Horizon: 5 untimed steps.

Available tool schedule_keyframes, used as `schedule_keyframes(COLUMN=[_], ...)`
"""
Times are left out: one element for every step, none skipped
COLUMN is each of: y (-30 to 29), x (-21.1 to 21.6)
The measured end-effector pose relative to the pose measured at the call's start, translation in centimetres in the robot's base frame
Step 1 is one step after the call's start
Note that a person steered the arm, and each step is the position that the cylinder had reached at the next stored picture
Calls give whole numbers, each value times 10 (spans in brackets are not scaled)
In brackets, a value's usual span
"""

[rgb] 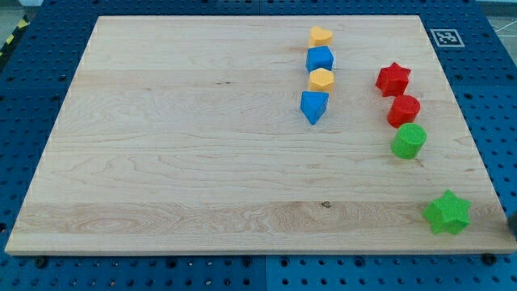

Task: Move your arm towards the green star

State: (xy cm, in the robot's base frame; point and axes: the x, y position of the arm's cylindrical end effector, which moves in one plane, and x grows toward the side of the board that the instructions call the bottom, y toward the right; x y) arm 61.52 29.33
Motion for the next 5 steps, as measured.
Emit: schedule_keyframes(y=[-31,-67,-63,-63,-61], x=[-2,-3,-12,-12,-15])
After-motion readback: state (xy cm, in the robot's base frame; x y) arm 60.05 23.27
